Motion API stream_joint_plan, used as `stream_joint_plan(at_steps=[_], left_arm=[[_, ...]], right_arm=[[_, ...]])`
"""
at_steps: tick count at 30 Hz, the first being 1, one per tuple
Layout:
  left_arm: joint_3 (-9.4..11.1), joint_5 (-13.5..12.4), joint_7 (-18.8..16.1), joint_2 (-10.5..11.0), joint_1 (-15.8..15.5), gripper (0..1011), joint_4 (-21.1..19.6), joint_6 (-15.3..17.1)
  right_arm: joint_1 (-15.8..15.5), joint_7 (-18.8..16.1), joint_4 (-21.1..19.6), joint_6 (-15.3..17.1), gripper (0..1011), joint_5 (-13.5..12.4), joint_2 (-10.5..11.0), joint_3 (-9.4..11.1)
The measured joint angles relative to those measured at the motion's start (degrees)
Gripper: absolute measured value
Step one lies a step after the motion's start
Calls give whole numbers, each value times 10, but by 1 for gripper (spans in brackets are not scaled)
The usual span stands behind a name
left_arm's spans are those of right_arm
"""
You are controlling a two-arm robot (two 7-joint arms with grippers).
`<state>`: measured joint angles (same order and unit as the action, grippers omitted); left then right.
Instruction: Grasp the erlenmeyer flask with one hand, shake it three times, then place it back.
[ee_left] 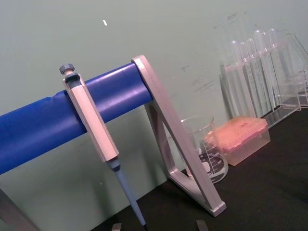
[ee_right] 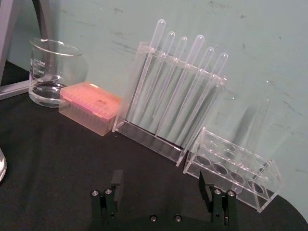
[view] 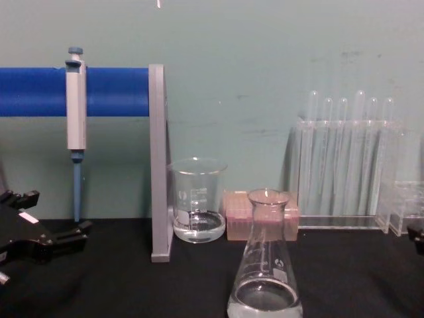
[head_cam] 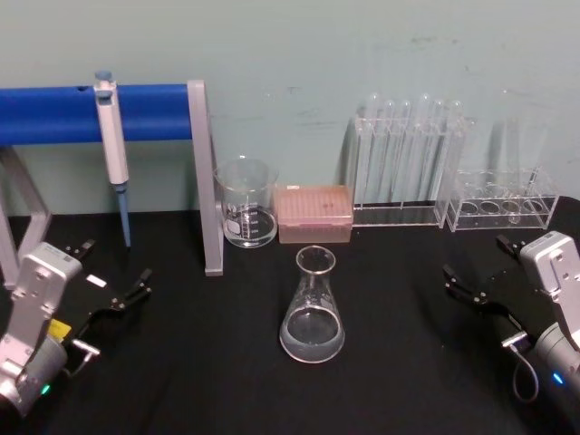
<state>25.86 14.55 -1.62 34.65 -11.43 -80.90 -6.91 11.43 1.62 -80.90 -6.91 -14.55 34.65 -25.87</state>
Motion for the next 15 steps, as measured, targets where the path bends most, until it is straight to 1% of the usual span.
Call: stream_joint_plan(at_steps=[15], left_arm=[[0, 0, 0, 0, 0, 1001, 0, 0]], right_arm=[[0, 0, 0, 0, 1000, 0, 0, 0]])
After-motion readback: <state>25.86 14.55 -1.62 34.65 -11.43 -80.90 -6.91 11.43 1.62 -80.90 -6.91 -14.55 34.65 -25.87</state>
